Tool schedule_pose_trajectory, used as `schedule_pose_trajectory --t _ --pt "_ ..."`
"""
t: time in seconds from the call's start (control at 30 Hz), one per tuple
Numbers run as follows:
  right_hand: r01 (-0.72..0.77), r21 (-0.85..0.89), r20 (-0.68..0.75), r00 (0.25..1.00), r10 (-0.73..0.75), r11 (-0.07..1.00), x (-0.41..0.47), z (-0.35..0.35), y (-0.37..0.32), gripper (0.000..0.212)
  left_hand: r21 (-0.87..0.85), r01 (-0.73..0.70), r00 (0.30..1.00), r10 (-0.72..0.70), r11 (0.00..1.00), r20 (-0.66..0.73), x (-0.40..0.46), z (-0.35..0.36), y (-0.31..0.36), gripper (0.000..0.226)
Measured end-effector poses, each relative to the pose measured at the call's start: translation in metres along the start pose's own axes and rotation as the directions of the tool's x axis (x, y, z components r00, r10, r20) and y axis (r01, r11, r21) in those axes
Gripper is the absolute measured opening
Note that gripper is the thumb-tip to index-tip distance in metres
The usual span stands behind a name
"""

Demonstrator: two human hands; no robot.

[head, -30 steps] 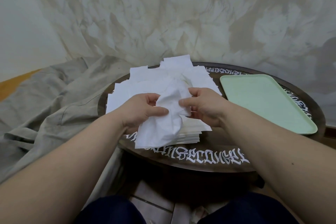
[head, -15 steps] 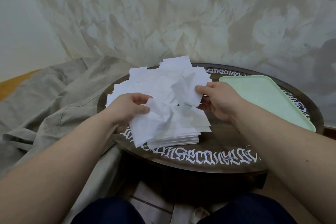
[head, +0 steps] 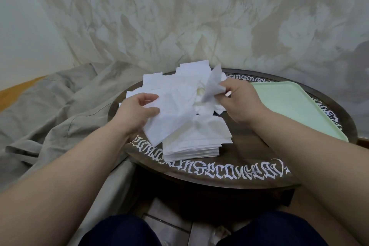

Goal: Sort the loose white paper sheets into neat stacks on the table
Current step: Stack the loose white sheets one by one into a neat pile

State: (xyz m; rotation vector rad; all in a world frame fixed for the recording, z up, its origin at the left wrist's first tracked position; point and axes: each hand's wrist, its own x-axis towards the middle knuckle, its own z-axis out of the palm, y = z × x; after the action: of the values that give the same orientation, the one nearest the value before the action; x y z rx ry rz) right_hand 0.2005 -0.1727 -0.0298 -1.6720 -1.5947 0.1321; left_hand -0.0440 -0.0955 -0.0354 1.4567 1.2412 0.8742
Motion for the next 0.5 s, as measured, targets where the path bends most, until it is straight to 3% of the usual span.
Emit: schedule_pose_trajectory --t 0.1,0.2,0.3,0.37,0.43,0.5 --pt "0.164 -0.206 0.205 0.971 -0.121 0.965 -0.007 0.005 0.008 0.033 0.008 0.000 0.998 0.000 1.000 -0.064 0.000 -0.003 0.000 0.033" --pt "0.177 -0.446 0.458 0.887 0.054 0.877 -0.018 0.009 0.029 0.047 0.002 0.010 0.997 -0.010 1.000 -0.083 0.000 -0.006 0.004 0.032" --pt "0.084 -0.552 0.395 0.902 0.172 0.829 -0.023 0.005 0.035 0.049 -0.025 0.013 1.000 -0.014 1.000 -0.012 -0.001 -0.005 0.010 0.029" --pt "-0.064 -0.381 0.274 0.945 0.179 0.922 -0.019 0.001 0.027 0.043 -0.085 0.030 0.997 -0.024 0.996 0.075 -0.002 -0.001 0.016 0.028" --pt "-0.292 0.032 0.278 0.921 0.272 0.956 -0.013 -0.002 0.010 0.039 -0.159 0.070 0.982 -0.040 0.985 0.186 -0.004 0.006 0.026 0.027" --pt "-0.553 0.450 0.481 0.812 0.332 0.701 -0.011 0.000 -0.008 0.057 -0.202 0.113 0.955 -0.050 0.973 0.291 -0.009 0.016 0.037 0.026"
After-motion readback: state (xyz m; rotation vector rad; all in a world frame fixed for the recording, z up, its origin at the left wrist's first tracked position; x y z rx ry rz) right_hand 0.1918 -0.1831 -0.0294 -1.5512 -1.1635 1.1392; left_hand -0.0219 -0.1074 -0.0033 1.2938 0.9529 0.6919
